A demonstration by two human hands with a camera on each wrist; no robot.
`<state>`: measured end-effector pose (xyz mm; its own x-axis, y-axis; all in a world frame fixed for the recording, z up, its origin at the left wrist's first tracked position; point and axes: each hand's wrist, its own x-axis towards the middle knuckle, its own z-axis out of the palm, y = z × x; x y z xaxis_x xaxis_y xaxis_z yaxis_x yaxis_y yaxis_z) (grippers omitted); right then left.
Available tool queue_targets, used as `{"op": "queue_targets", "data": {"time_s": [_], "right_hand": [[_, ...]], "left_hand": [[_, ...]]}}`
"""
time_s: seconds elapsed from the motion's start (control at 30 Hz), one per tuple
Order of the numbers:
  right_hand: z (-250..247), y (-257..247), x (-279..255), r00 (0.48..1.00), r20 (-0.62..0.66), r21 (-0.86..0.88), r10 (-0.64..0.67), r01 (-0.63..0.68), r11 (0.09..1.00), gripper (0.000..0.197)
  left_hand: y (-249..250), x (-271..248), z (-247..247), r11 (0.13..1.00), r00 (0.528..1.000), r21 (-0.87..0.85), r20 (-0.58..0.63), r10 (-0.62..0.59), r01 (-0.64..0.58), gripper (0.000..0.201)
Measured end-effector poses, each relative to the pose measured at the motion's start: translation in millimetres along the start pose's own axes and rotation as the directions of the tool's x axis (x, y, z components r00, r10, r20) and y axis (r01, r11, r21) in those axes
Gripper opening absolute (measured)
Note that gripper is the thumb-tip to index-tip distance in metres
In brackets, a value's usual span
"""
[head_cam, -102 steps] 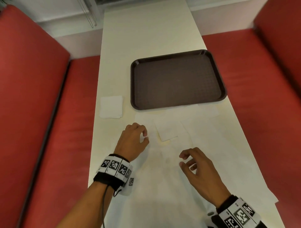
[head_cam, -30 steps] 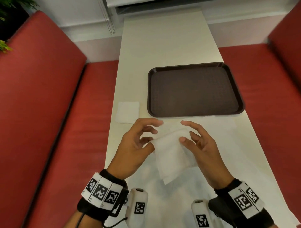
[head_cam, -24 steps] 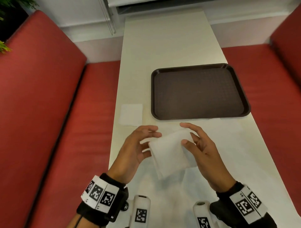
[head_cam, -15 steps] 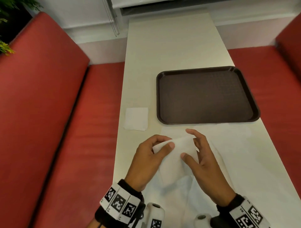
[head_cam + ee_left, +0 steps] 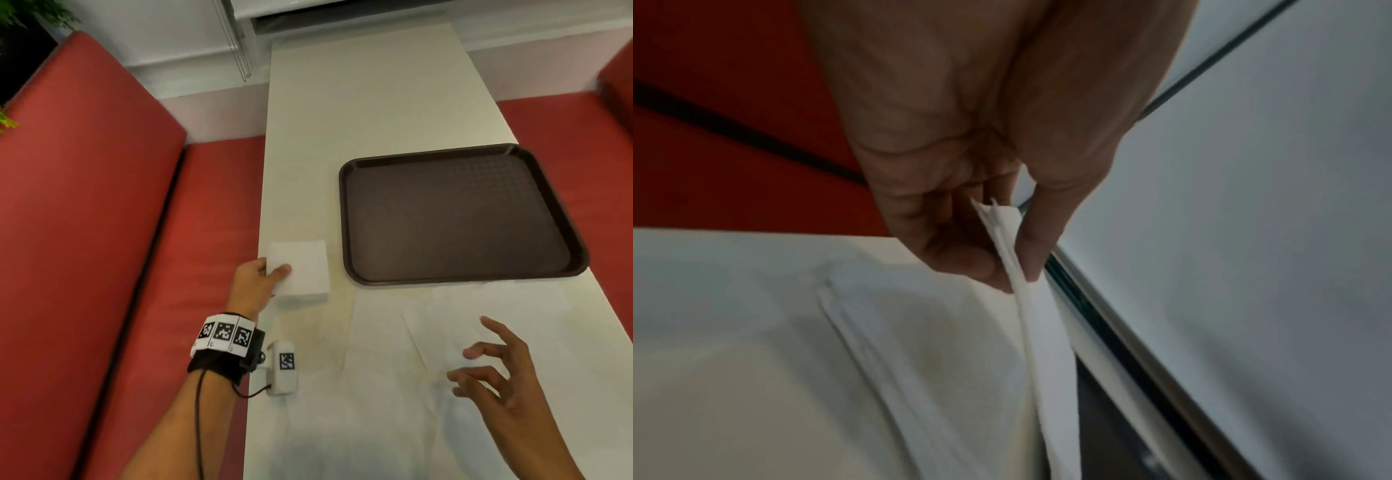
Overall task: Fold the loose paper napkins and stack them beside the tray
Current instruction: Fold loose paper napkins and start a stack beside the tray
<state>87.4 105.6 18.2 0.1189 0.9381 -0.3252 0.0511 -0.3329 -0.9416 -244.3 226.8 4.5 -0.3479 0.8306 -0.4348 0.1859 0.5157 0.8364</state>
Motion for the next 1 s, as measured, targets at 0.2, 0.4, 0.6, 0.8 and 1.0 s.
{"op": "queue_targets", "data": {"time_s": [0.2,0.4,0.6,0.8,1.0], "right_hand": [[-18,19,-10,0.998,-0.045,-0.094,0.050,-0.054,0.994,0.079],[-18,23,-10,0.998,-0.039,-0.135,0.048,-0.052,0.989,0.079],[-19,22,-11,0.997,-0.041,-0.119,0.059,-0.063,0.991,0.075],[-20,21,-11,0.990,-0.073,-0.121,0.120,-0.128,0.984,0.072],[-21,23,-8,0.992,-0.074,-0.130,0.102,-0.111,0.985,0.069]], "left_hand": [[-20,23,6,0.929,0.995,0.367,-0.068,0.074,-0.044,0.020],[-13,9,16,0.799,0.969,0.601,-0.177,0.173,-0.033,0.038],[-17,3,13,0.546,0.958,0.834,-0.218,0.186,0.084,0.059],[-2,4,35,0.690,0.990,0.724,-0.087,0.110,-0.013,0.098],[3,19,62,0.535,0.993,0.837,0.116,0.039,-0.118,0.090]]}}
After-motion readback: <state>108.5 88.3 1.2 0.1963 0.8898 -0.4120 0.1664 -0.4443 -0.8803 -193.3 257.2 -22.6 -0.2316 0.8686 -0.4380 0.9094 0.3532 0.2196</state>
